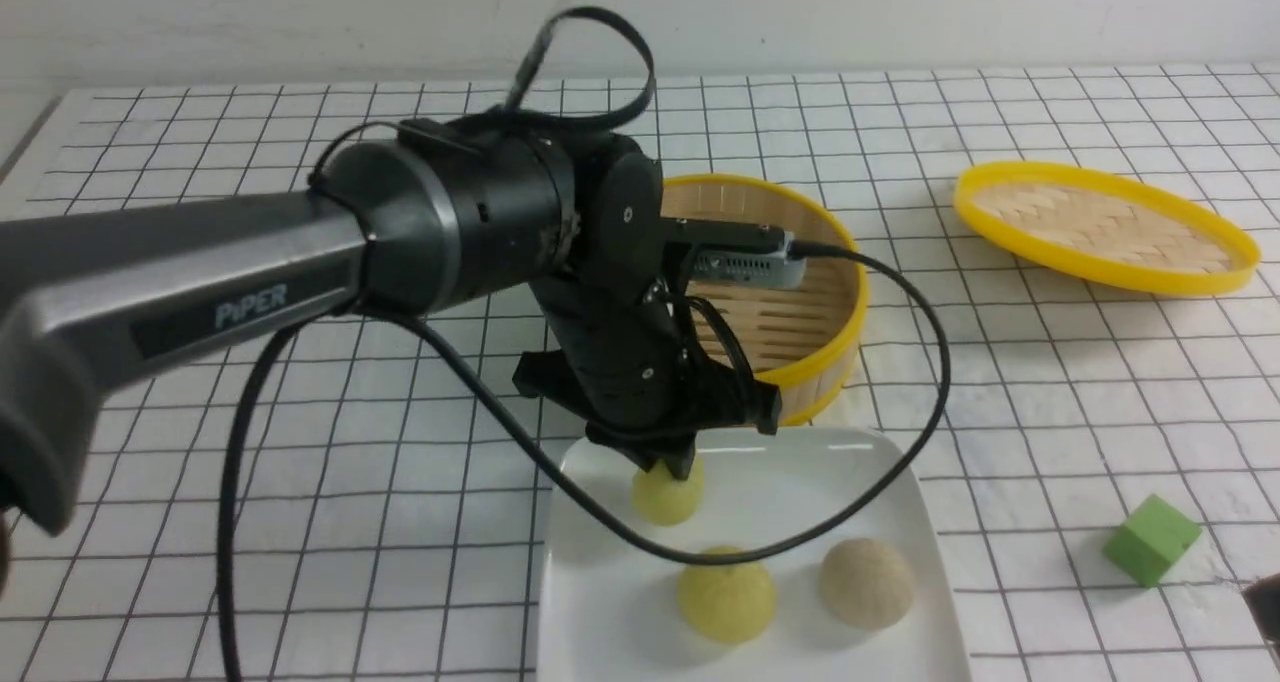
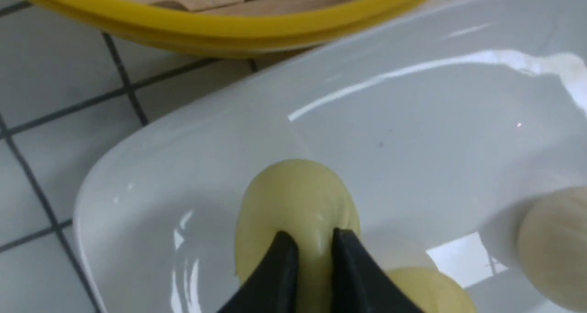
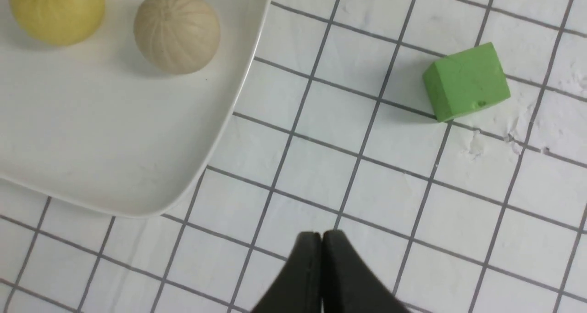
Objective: Put the steamed buns into the plate on the white-black tablecloth.
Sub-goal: 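Carry the bun from the bamboo steamer to the plate with the left gripper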
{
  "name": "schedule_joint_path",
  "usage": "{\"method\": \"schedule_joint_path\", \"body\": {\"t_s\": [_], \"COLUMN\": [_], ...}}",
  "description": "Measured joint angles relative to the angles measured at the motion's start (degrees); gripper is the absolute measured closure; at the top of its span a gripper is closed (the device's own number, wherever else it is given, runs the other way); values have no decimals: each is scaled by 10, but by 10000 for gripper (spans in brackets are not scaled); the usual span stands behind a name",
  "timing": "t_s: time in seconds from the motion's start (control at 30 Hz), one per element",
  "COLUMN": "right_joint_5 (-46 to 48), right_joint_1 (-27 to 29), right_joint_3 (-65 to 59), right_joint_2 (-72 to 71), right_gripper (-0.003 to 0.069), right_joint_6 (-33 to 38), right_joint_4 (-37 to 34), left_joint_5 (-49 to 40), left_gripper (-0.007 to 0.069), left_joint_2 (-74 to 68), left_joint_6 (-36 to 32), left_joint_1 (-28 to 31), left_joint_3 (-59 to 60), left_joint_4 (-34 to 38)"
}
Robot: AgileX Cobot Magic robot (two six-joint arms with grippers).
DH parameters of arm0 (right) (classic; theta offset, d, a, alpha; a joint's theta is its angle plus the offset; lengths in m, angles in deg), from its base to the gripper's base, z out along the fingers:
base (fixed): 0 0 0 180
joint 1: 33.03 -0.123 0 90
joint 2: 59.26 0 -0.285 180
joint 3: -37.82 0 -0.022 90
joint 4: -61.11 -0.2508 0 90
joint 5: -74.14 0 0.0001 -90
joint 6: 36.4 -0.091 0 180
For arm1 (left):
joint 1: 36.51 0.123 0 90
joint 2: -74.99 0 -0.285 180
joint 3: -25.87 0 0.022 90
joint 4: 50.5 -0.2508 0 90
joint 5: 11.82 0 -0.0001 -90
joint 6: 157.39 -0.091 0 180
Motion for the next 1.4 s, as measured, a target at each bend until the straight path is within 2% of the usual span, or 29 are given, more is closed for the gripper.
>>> {"method": "schedule_joint_path", "body": {"t_s": [0.1, 0.17, 0.2, 0.27, 0.33, 0.4, 0.43, 0.47, 0.57, 0.63, 0.9, 1.4], "right_joint_5": [30, 35, 38, 27, -25, -136, -147, -218, -352, -377, -332, -322], "right_joint_1": [0, 0, 0, 0, 0, 0, 0, 0, 0, 0, 0, 0], "right_joint_3": [0, 0, 0, -1, -17, -63, -69, -105, -185, -211, -218, -219], "right_joint_2": [-91, -124, -174, -246, -307, -372, -377, -402, -431, -432, -432, -432], "right_gripper": [636, 636, 636, 634, 633, 633, 633, 632, 630, 630, 629, 608], "right_joint_6": [-6, -9, -13, -29, -51, -85, -86, -94, -103, -114, -133, -135], "right_joint_4": [15, 24, 41, 74, 100, 130, 130, 145, 177, 173, 156, 155], "left_joint_5": [1, 1, 3, 5, 5, 4, 4, 4, 4, 4, 0, 5], "left_gripper": [357, 326, 285, 249, 237, 231, 231, 232, 234, 234, 234, 236], "left_joint_2": [-12, -12, -11, -10, -10, -10, -10, -10, -10, -10, -10, -9], "left_joint_6": [1, 1, 1, 1, 1, 1, 1, 1, 1, 1, 1, 6], "left_joint_1": [0, 0, 0, 0, 0, 0, 0, 0, 0, 0, 0, 0], "left_joint_3": [0, 0, 0, 0, -1, -1, -1, -1, -1, -1, -1, -1], "left_joint_4": [0, 0, 0, -4, -7, -8, -8, -9, -10, -10, -10, -10]}}
